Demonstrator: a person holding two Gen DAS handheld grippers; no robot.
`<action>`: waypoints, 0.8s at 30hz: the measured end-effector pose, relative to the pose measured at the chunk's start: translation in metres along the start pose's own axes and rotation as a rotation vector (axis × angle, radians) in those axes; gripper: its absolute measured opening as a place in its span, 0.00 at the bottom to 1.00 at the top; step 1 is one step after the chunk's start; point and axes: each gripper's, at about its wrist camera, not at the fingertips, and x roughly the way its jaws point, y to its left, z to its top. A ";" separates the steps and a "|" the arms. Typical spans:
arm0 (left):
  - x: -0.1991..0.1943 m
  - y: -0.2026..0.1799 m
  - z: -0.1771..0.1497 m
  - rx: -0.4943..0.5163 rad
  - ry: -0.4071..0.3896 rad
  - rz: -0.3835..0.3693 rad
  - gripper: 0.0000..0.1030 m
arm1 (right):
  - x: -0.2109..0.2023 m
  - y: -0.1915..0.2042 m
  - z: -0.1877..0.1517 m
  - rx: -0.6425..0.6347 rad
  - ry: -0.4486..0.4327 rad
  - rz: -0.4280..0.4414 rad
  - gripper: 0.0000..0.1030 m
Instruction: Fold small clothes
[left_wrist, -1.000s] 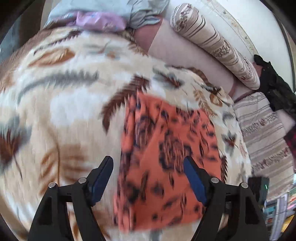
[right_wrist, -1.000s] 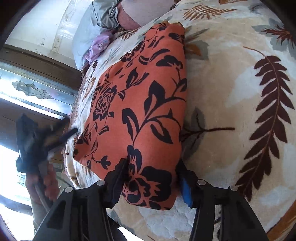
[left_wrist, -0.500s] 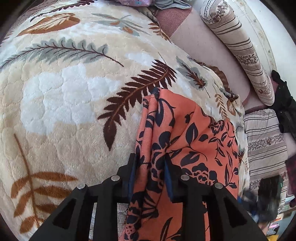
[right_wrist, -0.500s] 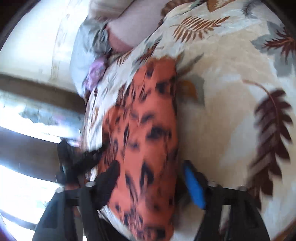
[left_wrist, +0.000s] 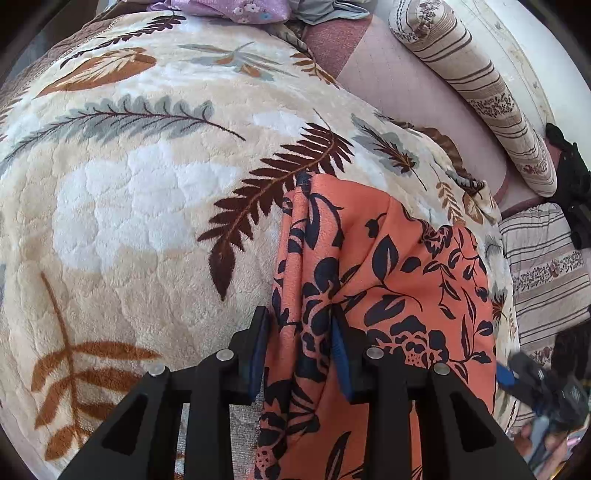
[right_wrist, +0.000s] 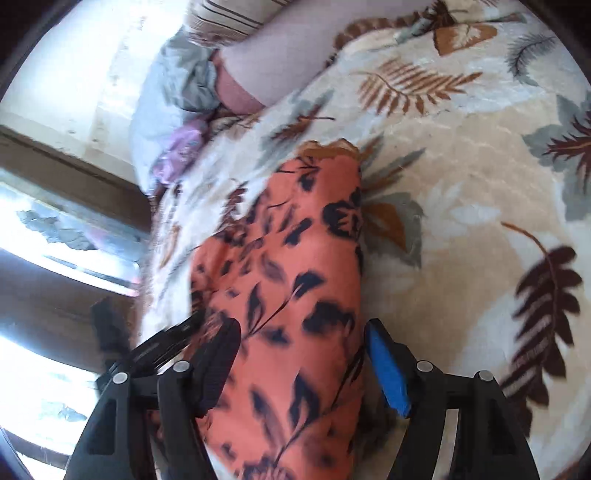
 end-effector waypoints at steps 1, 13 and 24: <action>0.000 0.001 0.000 -0.001 -0.002 0.001 0.34 | -0.008 -0.003 -0.010 0.021 -0.005 0.004 0.72; -0.063 -0.020 -0.035 0.018 -0.098 0.044 0.59 | 0.015 0.012 -0.043 -0.148 0.090 -0.169 0.64; -0.046 -0.002 -0.103 0.013 -0.038 0.038 0.43 | -0.003 -0.005 -0.063 -0.087 0.067 -0.093 0.77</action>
